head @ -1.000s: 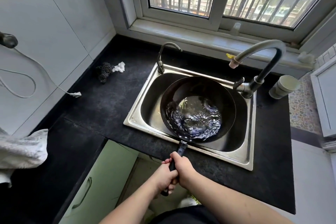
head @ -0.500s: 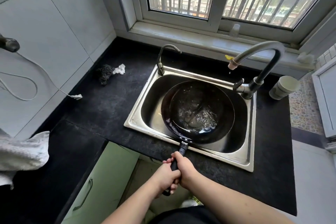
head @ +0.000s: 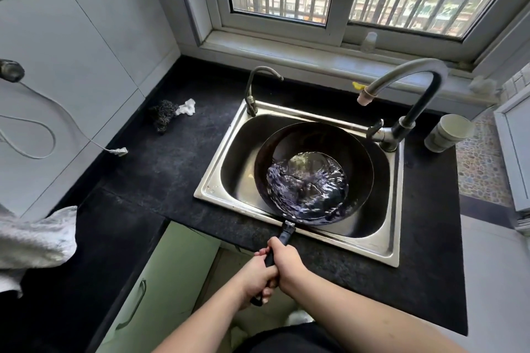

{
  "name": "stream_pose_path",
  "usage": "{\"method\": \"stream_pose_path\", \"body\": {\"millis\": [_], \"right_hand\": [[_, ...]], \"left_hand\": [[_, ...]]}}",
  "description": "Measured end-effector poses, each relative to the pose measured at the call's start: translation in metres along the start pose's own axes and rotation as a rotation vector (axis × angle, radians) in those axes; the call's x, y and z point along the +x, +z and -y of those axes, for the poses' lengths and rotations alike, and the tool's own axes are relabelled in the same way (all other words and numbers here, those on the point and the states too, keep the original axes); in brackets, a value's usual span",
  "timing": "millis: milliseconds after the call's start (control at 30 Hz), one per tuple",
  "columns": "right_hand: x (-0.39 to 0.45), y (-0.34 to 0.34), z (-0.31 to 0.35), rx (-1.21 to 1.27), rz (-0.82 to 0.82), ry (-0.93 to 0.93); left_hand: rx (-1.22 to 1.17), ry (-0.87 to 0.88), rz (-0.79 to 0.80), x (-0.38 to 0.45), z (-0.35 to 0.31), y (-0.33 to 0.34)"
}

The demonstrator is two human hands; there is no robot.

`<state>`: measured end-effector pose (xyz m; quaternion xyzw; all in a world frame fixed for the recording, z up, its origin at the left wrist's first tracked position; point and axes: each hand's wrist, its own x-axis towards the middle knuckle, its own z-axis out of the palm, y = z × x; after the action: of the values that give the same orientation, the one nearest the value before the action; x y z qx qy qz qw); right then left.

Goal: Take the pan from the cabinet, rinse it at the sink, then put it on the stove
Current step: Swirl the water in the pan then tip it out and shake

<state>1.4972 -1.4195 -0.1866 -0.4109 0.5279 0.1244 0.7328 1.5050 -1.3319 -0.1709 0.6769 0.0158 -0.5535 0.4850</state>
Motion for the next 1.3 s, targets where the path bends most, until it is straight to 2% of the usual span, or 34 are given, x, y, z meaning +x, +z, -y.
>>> {"method": "stream_pose_path", "body": {"millis": [233,433,933,1300], "right_hand": [[0.000,-0.001,0.003,0.107,0.027,0.040],[0.002,-0.009,-0.002,0.162,0.074,0.043],[-0.006,-0.005,-0.005,-0.024,-0.065,-0.065],[-0.026,0.001,0.002,-0.142,-0.096,-0.140]], "left_hand": [[-0.035,-0.007,-0.009,0.000,-0.005,0.001],[0.064,-0.002,-0.071,0.003,0.003,0.011],[-0.040,0.012,0.014,-0.005,0.004,0.004],[-0.157,0.044,0.089,-0.015,-0.002,-0.004]]}}
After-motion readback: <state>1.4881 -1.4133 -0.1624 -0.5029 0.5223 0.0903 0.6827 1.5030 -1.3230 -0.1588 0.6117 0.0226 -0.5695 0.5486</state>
